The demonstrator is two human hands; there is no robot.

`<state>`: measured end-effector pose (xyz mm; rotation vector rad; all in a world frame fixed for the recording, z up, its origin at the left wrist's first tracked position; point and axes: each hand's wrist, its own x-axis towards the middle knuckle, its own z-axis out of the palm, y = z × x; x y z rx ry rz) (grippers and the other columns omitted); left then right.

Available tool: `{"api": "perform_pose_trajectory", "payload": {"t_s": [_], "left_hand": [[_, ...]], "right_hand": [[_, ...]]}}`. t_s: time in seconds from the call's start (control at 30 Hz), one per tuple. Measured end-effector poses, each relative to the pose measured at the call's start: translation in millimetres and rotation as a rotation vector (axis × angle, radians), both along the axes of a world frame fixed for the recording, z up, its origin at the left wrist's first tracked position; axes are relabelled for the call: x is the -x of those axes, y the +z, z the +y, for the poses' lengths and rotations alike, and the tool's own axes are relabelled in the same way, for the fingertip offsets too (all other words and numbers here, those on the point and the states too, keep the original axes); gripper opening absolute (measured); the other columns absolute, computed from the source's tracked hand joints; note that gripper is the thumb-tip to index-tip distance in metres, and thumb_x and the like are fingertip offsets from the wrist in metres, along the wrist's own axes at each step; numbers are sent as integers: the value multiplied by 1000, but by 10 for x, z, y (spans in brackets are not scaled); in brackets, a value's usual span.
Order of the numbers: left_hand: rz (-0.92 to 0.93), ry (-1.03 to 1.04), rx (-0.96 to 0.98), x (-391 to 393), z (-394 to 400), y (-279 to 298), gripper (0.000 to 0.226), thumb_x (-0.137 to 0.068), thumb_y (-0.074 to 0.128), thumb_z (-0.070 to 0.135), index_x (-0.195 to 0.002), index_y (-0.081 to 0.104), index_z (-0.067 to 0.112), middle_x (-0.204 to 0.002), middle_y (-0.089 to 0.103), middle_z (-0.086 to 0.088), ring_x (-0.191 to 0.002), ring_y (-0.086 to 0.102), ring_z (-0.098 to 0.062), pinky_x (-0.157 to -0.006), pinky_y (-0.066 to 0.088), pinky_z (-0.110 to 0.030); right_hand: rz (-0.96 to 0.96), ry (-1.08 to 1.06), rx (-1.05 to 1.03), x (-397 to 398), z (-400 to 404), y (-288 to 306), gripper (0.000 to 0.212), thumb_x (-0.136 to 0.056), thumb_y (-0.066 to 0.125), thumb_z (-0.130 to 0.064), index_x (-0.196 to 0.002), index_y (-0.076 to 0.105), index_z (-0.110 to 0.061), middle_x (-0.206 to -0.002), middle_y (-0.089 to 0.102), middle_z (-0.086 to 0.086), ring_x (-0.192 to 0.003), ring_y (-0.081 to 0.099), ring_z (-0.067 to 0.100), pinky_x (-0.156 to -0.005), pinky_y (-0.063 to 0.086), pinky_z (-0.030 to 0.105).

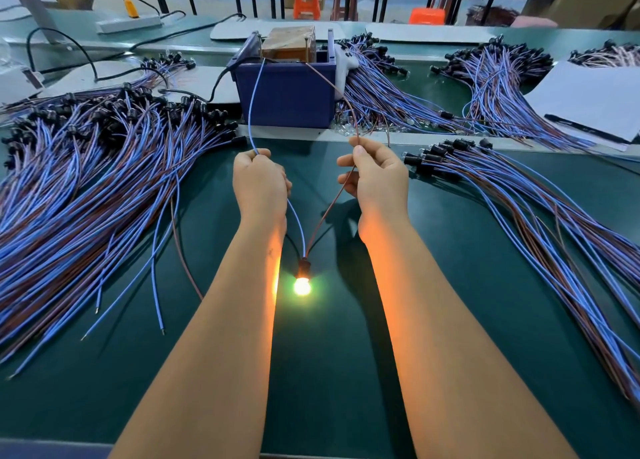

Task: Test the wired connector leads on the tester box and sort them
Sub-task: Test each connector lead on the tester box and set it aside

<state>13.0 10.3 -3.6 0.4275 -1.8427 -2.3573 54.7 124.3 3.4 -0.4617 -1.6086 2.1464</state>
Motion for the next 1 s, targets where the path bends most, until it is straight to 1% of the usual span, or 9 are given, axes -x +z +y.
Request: {"api": "perform_pose_trajectory", "payload": {"t_s": [0.13,0.53,0.63,0.7,0.73,0.8,0.87,0.93,1.0], "left_hand": [[-7,-4,0,5,-5,-11,33,-82,21,-2,-90,47,18,-59,43,0,-46,38,-12,-45,35,-23],[0,-13,30,7,-13,-11,31,-86,24,0,-90,49,18,-54,46,3,-45,43,-10,-43,40,-21],[22,-110,116,3,7,-6,27,-92,34,5,-86,57,19,-55,54,7,-49,51,-8,-48,46,-21],[77,-184,248,-12,30,-8,27,-92,46,12,-80,66,24,-62,57,12,-58,51,-7,-55,45,-23],[103,-211,283,-22,36,-7,27,-91,50,15,-76,68,28,-61,56,16,-60,48,-6,-57,42,-23],[134,-264,270,-39,39,-2,27,-89,54,16,-70,70,28,-51,52,19,-57,43,-4,-55,36,-23],[151,-297,220,-44,29,0,27,-87,58,19,-65,70,26,-51,41,12,-49,34,-6,-48,29,-22],[159,-292,200,-40,18,-4,23,-86,61,23,-65,69,25,-53,35,9,-46,30,-7,-43,27,-20],[158,-277,180,-39,19,-5,19,-88,64,24,-69,65,23,-50,36,10,-44,30,-7,-41,28,-19]], "right_hand": [[1,-10,22,-5,0,3,19,-100,49,-10,-102,66,-18,-75,67,0,-53,56,8,-51,47,15],[-4,-11,-3,4,10,-3,21,-100,49,-10,-111,66,-12,-77,67,1,-56,57,9,-53,48,15],[20,19,-113,5,-5,-10,21,-100,49,-9,-111,66,-10,-72,65,1,-56,54,10,-51,44,15],[33,54,-226,8,-38,-14,21,-98,49,-8,-108,67,-9,-69,62,1,-52,52,4,-49,42,15],[31,70,-285,11,-59,-18,20,-97,50,-7,-106,68,-9,-67,62,1,-51,51,1,-50,43,16],[22,99,-399,17,-94,-29,17,-95,53,-6,-99,70,-8,-66,62,-1,-50,52,-1,-54,43,19],[17,118,-462,17,-111,-40,13,-93,56,-6,-92,69,-9,-66,62,-1,-51,53,1,-55,42,21],[12,133,-477,14,-107,-45,11,-92,58,-7,-86,66,-11,-64,63,0,-50,54,2,-57,42,24],[11,163,-494,14,-102,-51,12,-91,60,-7,-82,65,-12,-62,63,0,-49,54,3,-58,44,26]]}}
